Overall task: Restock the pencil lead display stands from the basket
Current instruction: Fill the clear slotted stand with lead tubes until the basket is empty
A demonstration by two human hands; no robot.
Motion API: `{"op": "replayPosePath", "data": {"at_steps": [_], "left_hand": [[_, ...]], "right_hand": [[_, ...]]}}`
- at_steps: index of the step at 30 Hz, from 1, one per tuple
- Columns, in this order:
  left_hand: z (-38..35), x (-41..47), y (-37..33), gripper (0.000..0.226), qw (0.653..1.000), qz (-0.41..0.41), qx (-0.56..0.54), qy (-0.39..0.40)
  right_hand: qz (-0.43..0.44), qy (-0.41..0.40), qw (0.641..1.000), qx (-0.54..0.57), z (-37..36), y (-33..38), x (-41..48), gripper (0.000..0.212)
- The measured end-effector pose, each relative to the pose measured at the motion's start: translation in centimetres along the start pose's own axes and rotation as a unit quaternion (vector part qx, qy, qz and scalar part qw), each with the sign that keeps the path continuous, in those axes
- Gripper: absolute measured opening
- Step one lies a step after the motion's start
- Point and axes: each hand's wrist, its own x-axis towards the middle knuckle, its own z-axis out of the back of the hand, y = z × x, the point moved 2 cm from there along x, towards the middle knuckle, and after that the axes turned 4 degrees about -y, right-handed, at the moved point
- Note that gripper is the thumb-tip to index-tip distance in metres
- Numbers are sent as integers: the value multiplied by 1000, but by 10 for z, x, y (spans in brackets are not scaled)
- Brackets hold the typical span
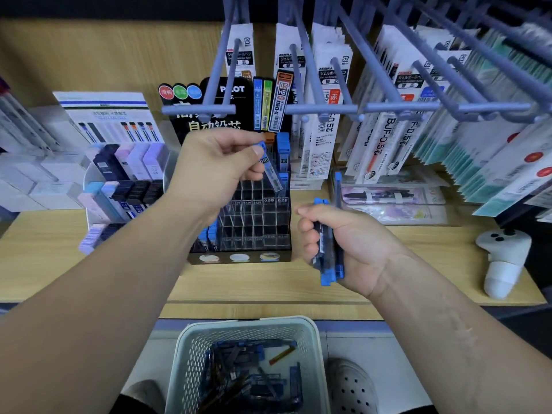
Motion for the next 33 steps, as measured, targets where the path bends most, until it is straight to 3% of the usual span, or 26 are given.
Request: {"op": "replayPosePath", "data": {"at_steps": [9,17,20,25,27,30,33], "left_hand": [[-14,-9,20,24,979,-112,169,0],[-22,-13,42,14,910,-272,313,-4],[-23,-11,46,8,895,-276,348,-18],[-23,-15,39,19,885,-278,371,-27],[-27,-22,26,6,908,-251,334,-19],[-36,-38,17,21,976,-47,206,44],[-41,-55,14,22,982,83,119,125]], "right_hand": [[20,-52,996,64,8,4,4,3],[17,-54,994,89,9,7,0,8],[25,-56,994,94,9,8,-2,13],[40,-73,991,109,11,8,-1,14],[54,-85,986,131,11,8,0,14],[79,-102,976,174,10,10,2,14],[93,-122,972,180,10,12,4,15]]}}
